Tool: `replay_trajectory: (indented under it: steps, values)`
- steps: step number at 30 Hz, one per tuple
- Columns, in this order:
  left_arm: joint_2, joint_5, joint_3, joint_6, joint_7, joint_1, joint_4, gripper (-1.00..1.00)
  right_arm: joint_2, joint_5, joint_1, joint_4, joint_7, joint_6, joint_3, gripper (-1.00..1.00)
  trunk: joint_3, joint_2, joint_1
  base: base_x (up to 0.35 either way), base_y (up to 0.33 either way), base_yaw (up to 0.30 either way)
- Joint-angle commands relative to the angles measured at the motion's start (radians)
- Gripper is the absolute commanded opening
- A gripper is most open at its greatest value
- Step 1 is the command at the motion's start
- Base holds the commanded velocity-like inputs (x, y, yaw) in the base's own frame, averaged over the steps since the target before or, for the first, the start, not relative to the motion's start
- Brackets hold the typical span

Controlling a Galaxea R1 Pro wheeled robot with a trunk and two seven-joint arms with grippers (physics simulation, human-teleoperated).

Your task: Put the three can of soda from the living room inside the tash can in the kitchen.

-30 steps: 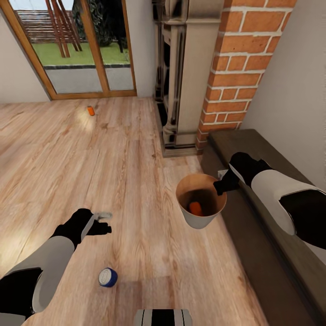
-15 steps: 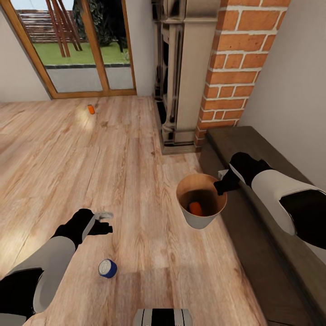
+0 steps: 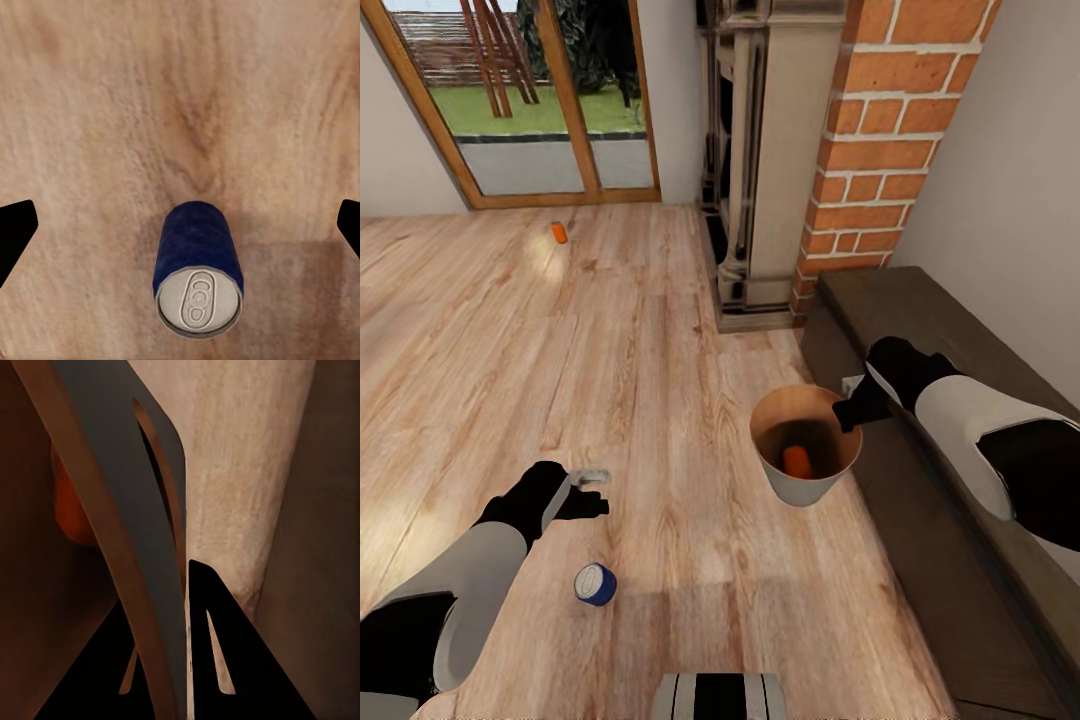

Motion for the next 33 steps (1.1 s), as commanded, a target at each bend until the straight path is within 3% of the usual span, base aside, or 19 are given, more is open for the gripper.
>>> replay_trajectory:
  steps: [1,14,28,33]
  values:
    - [0.0,-0.001,0.0,0.0,0.0,0.0,0.0,1.0,0.0,-0.022,-0.001,0.0,0.006,0.005,-0.015,-1.0,-0.004,0.0,0.0,0.0,0.0,0.0]
    - [-0.001,-0.007,-0.001,0.001,0.002,0.0,0.002,1.0,0.001,-0.02,-0.001,0.0,0.005,0.005,-0.011,-1.0,-0.054,-0.003,0.006,0.0,0.0,0.0]
    - [-0.001,0.003,-0.002,-0.007,-0.001,0.012,0.001,1.0,-0.008,-0.018,-0.001,0.0,0.005,0.005,-0.01,-1.0,-0.054,-0.003,0.006,-0.002,0.0,0.0]
    - [-0.002,-0.007,-0.004,-0.019,0.0,0.022,0.001,1.0,-0.008,-0.016,-0.003,0.001,0.006,0.005,-0.011,-1.0,-0.054,-0.003,0.006,-0.2,-0.04,0.0]
